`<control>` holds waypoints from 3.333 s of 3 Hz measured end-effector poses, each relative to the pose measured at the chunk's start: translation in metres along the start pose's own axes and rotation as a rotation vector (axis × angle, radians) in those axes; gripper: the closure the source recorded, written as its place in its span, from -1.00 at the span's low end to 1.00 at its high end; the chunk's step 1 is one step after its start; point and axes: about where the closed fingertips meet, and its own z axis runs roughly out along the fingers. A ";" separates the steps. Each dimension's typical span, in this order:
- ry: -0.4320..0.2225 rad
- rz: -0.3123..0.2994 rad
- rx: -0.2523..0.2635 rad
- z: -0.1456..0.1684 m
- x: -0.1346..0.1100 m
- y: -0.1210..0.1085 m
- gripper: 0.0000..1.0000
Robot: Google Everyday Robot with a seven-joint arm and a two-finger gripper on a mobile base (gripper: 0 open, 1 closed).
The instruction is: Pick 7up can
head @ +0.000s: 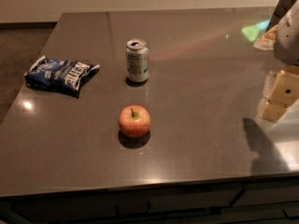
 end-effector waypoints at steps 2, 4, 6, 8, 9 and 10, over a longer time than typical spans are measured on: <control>-0.028 0.002 -0.014 0.008 -0.017 -0.010 -1.00; -0.168 0.062 -0.041 0.054 -0.079 -0.052 -1.00; -0.299 0.154 -0.011 0.093 -0.135 -0.093 -1.00; -0.360 0.177 -0.014 0.134 -0.201 -0.120 -1.00; -0.384 0.192 -0.058 0.157 -0.226 -0.130 -1.00; -0.402 0.200 -0.086 0.168 -0.238 -0.133 -1.00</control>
Offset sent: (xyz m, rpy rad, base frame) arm 0.0501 0.0468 -0.0108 0.0981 0.0425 0.0243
